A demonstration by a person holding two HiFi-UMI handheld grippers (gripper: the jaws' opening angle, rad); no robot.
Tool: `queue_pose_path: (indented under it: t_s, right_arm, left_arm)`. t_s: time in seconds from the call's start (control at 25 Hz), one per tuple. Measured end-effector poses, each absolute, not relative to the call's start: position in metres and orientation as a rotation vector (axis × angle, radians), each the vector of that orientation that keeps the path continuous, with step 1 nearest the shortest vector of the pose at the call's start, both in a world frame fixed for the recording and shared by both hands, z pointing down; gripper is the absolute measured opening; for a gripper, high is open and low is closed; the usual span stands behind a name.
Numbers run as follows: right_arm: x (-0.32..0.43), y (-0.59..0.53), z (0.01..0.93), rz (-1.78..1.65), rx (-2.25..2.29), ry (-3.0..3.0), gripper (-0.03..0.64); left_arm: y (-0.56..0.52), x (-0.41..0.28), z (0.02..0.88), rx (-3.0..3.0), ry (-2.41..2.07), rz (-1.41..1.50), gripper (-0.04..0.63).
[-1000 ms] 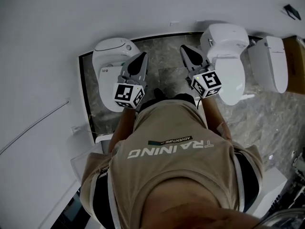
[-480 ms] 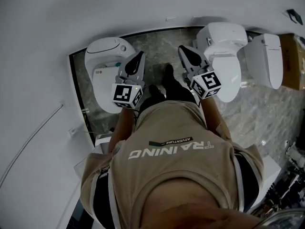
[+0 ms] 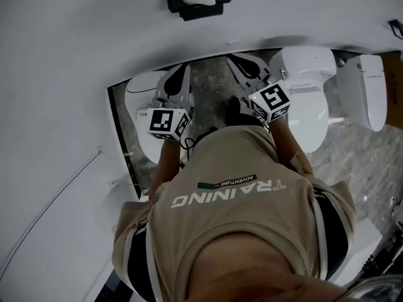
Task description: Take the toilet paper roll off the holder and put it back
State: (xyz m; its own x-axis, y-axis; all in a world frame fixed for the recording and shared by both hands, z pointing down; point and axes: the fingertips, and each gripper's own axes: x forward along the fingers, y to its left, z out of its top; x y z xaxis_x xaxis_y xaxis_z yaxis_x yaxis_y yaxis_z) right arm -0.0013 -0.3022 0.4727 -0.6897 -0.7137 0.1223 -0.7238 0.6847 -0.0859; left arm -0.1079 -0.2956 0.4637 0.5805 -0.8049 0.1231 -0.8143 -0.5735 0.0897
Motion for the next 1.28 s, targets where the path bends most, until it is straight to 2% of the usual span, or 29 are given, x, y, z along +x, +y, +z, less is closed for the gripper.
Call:
queue_pose_path:
  t_s: [0.6,1.28]
  right_arm:
    - [0.009,-0.396,0.443,0.179,1.037,-2.905,0.014]
    - [0.012,-0.402,0.418,0.129,1.282,-2.825,0.014]
  left_arm:
    - [-0.373,-0.086,0.448,2.605,-1.500,0.070,0.003]
    - [-0.387,-0.094,0.429,2.736,-1.355,0.038,0.003]
